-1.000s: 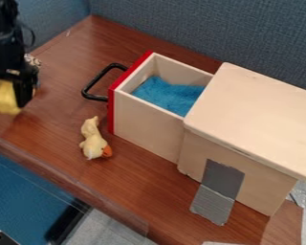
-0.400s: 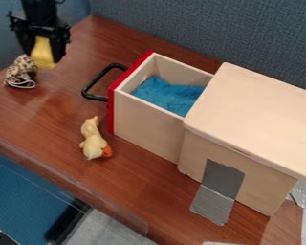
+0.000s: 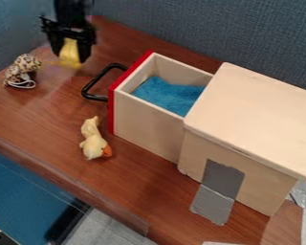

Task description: Move the yellow thing to the top left side of the table

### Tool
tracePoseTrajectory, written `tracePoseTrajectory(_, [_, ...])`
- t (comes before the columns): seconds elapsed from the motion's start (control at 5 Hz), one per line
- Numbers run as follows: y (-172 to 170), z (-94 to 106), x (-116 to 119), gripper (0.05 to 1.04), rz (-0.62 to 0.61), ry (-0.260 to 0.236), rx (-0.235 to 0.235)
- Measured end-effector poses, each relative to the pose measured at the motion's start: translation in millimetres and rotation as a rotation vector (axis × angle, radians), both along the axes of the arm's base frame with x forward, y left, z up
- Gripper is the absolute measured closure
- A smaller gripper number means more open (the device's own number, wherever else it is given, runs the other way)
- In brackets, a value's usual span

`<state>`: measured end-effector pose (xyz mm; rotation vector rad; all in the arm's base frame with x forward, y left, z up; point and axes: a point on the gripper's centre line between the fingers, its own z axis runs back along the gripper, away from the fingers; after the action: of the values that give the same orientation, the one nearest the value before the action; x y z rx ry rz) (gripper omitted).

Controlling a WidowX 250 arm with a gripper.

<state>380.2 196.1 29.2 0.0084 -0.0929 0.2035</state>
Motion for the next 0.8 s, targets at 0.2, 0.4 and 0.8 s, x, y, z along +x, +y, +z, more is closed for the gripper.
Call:
tracePoseTrajectory(0.2, [-4, -8.9, 14, 0.302, -0.021, 0.013, 0.014])
tracePoseTrajectory(0.4, [-9, -12.2, 22, 0.258, -0.048, 0.020, 0.022])
tracePoseTrajectory(0.8, [-15, 29.8, 21, 0.079, -0.113, -0.044, 0.035])
